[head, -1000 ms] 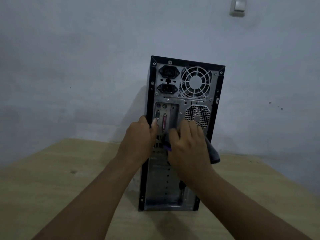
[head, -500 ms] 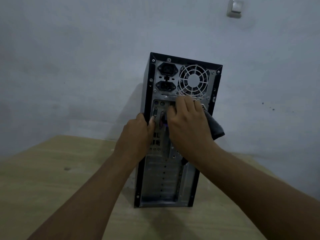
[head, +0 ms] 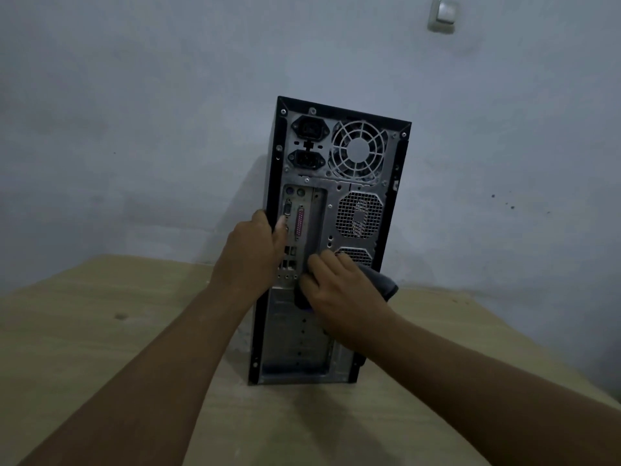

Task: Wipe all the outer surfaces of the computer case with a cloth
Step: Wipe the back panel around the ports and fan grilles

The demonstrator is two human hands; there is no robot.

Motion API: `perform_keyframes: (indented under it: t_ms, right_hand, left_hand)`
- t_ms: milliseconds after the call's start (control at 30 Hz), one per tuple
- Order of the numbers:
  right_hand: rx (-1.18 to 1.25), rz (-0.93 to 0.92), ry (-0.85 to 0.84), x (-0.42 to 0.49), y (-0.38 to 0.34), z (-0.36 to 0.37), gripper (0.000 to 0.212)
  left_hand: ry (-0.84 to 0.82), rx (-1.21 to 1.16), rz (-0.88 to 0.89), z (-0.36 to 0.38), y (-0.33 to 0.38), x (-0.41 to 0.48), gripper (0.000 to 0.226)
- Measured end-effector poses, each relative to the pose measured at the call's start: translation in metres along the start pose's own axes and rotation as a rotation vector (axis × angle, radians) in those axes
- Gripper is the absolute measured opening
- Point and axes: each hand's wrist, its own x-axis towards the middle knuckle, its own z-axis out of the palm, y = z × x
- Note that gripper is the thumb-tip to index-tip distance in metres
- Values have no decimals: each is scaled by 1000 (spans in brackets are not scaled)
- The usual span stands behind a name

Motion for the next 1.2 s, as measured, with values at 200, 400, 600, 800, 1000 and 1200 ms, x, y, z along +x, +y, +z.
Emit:
perform_keyframes:
  t_ms: [200,400,600,800,1000,1200]
  right_hand:
    - [-43,234,133,40,36,-35,26]
    - [-182,369,135,64,32,-40,18]
    - [-196,230,-12,45,7,-37,20]
    - [-60,174,-68,26,-8,-27,27]
    - [51,183,-65,10,-11,-13,26]
    - [146,-50,-103,-11,5,-2,35]
  left_hand:
    - [-2,8,21,3,-3,2,32]
    - [-44,-6,8,1,-6,3,30]
    - [-44,15,9,-4,0,1,29]
    - [-26,15,-9,-3,1,-1,32]
    - [-6,15,17,-2,0,-1,33]
    - [-9,-6,31,-1,-1,-2,34]
